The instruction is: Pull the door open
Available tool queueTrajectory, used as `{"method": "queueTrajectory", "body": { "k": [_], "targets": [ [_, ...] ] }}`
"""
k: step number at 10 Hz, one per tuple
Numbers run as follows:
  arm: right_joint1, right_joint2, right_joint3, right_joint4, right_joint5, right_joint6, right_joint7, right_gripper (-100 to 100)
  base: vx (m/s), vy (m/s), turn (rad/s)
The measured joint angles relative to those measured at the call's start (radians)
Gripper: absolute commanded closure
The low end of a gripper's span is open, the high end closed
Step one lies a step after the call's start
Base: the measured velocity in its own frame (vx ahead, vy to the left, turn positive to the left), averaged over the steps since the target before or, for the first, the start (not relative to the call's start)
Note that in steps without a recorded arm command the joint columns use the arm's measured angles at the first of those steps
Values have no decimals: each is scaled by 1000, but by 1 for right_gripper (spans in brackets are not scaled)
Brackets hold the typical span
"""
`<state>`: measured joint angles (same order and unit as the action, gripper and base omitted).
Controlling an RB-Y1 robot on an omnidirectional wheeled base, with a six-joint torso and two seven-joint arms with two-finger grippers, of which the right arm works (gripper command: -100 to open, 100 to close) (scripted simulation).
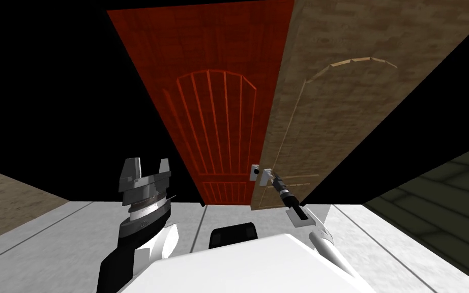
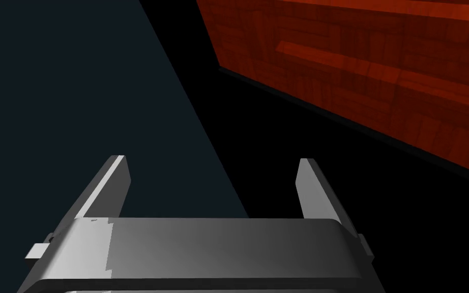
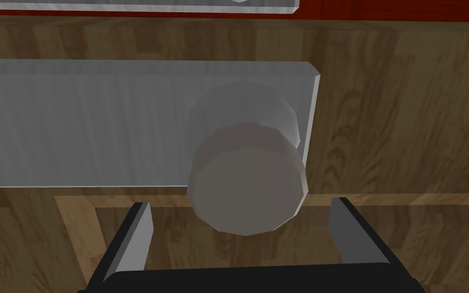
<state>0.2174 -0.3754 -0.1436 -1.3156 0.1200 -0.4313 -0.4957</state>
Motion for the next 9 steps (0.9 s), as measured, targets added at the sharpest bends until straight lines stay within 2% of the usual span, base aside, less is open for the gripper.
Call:
{"method": "queueTrajectory", "body": {
  "k": [1, 6, 9],
  "targets": [
    [-3, 1, 1, 0, 0, -1, 1, 100, -9, -3, -28],
    [0, 3, 6, 0, 2, -1, 0, 100, -17, -8, 7],
    [7, -5, 5, 4, 2, -7, -4, 100, -143, -100, -58]
  ]
}}
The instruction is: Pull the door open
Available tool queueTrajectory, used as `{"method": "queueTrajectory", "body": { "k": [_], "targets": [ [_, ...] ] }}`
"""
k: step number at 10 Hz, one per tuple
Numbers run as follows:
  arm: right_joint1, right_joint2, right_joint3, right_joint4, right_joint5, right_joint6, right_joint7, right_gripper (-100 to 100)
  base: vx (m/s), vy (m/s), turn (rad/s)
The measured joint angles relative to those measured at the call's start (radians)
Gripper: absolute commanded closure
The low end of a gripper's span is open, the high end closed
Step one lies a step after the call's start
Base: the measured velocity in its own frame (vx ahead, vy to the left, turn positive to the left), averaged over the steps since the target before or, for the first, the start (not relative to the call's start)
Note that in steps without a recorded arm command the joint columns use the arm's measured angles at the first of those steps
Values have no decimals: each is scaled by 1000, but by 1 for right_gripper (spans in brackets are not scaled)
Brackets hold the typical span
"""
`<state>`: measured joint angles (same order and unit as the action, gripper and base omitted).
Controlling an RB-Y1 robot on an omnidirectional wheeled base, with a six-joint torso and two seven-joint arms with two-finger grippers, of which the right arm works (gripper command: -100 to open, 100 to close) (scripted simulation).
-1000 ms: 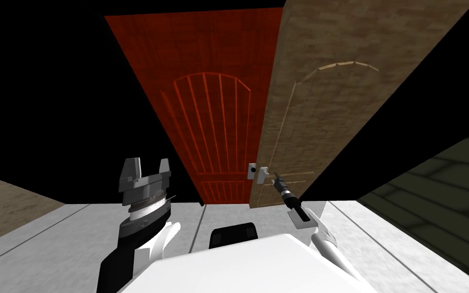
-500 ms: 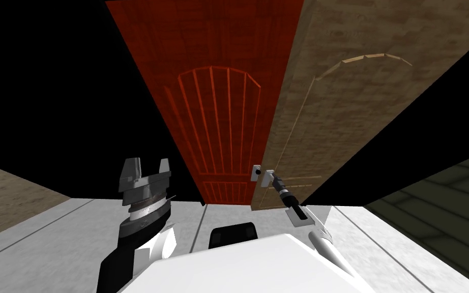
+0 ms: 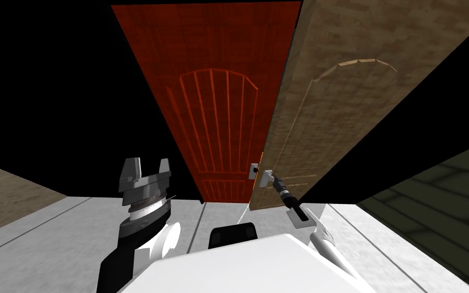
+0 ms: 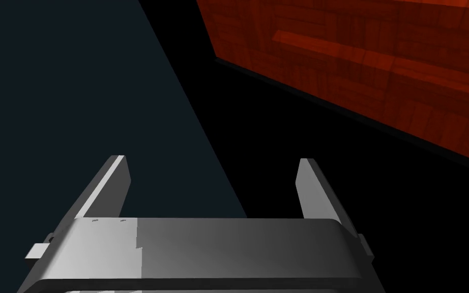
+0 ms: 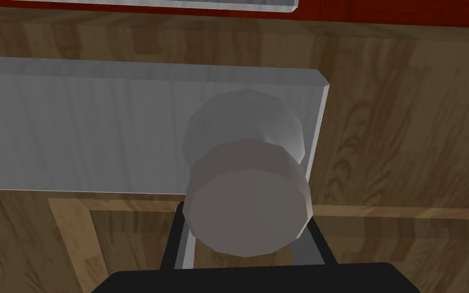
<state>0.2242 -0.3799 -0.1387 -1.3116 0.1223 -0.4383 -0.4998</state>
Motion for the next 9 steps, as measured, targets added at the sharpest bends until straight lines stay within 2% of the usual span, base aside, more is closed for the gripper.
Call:
{"method": "queueTrajectory", "body": {
  "k": [1, 6, 7, 9],
  "targets": [
    [15, -9, -4, -9, 0, 6, -6, -100, -179, -42, 1],
    [63, -22, 40, -65, 16, -31, -42, -100, -193, 32, 23],
    [70, -25, 48, -74, 19, -39, -49, -100, -83, 15, -2],
    [65, -20, 41, -59, 17, -37, -43, -100, 120, -63, -30]
  ]
}}
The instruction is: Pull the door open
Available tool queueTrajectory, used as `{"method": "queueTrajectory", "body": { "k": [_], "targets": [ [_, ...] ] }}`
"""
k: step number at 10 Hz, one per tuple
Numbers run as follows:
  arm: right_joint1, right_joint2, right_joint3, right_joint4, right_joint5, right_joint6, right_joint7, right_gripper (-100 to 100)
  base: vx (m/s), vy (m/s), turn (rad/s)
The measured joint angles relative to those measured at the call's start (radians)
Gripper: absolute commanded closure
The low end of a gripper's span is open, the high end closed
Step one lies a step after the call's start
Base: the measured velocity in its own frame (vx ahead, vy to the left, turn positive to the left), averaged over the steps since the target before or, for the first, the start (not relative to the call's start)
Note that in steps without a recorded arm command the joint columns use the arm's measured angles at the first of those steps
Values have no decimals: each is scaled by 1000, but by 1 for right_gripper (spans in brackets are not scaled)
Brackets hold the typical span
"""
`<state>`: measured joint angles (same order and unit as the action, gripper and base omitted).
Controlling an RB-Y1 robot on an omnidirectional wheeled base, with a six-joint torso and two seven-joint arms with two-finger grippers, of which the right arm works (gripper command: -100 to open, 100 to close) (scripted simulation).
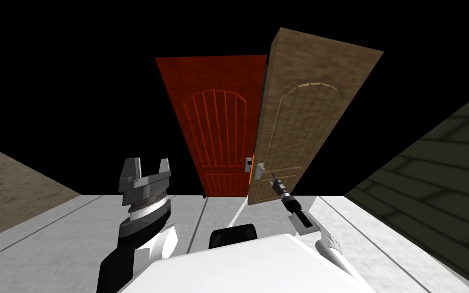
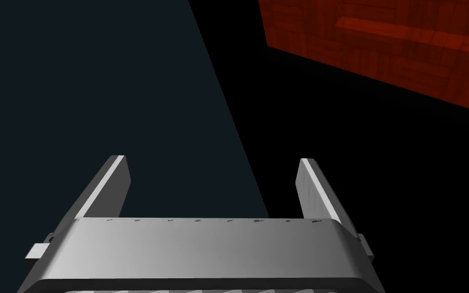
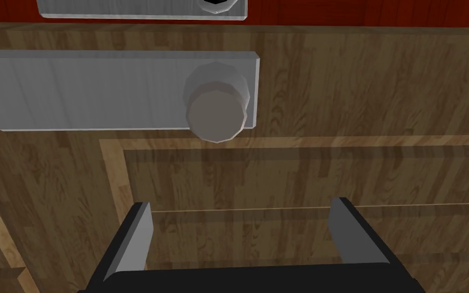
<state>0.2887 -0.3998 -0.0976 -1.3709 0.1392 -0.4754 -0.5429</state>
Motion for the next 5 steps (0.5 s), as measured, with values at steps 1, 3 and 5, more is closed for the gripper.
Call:
{"method": "queueTrajectory", "body": {
  "k": [1, 3, 5],
  "targets": [
    [-6, 1, -6, 7, -3, 8, 7, -100, 187, -54, 34],
    [-25, 7, -13, 26, -6, 13, 17, -100, 216, -2, 88],
    [-39, 13, -12, 34, -6, 11, 24, 100, 56, 7, 1]
  ]
}}
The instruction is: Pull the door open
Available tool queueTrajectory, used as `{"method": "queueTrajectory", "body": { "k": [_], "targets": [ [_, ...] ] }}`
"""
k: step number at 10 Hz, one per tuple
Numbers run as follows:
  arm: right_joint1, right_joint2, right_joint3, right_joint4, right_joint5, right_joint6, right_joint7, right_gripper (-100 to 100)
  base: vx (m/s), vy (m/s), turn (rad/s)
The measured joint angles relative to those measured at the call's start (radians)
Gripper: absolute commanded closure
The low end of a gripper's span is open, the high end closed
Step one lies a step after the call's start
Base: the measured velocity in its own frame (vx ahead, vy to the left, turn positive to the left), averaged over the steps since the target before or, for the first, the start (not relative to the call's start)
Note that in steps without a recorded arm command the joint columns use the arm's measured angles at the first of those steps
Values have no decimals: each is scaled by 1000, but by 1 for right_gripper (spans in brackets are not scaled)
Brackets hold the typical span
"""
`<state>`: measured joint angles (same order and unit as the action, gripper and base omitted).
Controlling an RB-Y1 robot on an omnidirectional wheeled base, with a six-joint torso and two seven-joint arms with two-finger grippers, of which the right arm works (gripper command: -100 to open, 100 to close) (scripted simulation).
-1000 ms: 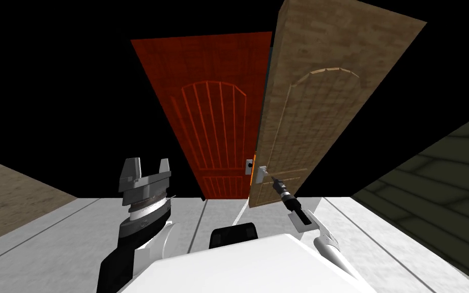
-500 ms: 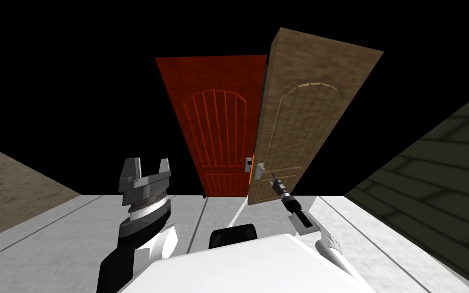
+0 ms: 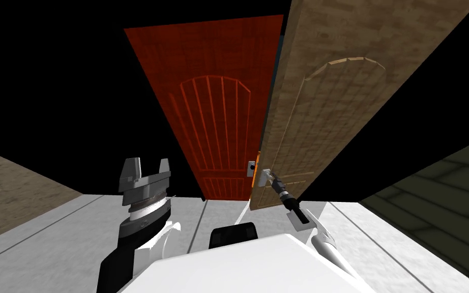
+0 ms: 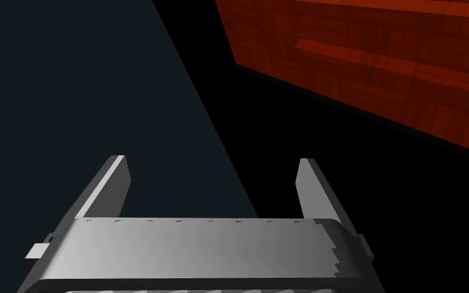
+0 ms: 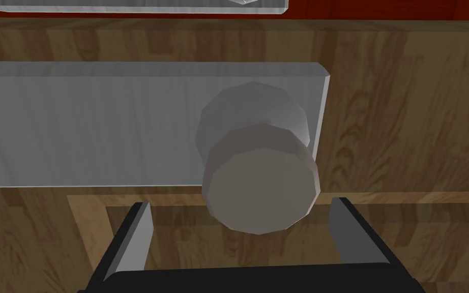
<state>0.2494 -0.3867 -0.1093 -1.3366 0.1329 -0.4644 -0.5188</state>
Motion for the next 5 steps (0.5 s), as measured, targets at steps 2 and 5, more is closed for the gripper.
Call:
{"method": "queueTrajectory", "body": {
  "k": [2, 5],
  "targets": [
    [-5, -4, -6, -5, -2, -2, -2, 100, -37, -14, -1],
    [1, -2, -3, -1, -1, 1, -1, 100, -19, 0, -7]
  ]
}}
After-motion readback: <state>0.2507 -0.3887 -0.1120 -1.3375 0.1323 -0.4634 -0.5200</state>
